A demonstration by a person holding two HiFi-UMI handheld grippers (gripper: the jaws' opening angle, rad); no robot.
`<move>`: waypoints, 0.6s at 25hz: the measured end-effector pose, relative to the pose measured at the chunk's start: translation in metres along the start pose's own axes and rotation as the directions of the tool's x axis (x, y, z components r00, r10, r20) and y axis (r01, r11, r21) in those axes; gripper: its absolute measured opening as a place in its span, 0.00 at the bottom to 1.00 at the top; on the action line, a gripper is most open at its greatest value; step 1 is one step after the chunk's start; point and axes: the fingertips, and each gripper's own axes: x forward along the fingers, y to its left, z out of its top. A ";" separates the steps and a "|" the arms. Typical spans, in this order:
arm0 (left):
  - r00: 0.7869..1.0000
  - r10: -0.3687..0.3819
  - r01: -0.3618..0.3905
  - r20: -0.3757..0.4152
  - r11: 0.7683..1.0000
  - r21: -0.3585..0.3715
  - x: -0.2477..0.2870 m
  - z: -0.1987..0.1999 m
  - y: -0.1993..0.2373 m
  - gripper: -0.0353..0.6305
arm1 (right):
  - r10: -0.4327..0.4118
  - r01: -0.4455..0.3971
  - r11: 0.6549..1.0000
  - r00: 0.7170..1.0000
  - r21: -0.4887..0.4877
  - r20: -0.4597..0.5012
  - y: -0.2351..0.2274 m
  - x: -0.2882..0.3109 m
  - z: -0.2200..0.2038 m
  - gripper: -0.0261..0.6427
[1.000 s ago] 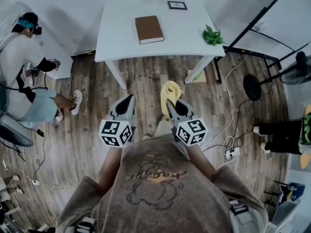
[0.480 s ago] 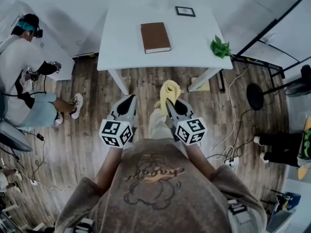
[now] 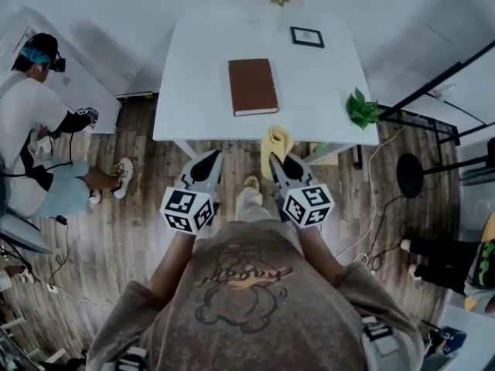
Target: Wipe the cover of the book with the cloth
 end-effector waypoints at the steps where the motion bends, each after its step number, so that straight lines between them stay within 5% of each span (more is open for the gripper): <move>1: 1.000 0.002 -0.002 -0.002 1.000 -0.004 0.010 0.005 0.004 0.06 | 0.005 -0.005 1.000 1.000 0.000 -0.002 -0.007 0.009 0.006 0.13; 15: 0.998 0.061 -0.061 -0.010 0.998 -0.005 0.140 0.061 0.058 0.06 | 0.091 -0.091 0.996 0.995 -0.004 -0.027 -0.097 0.123 0.073 0.13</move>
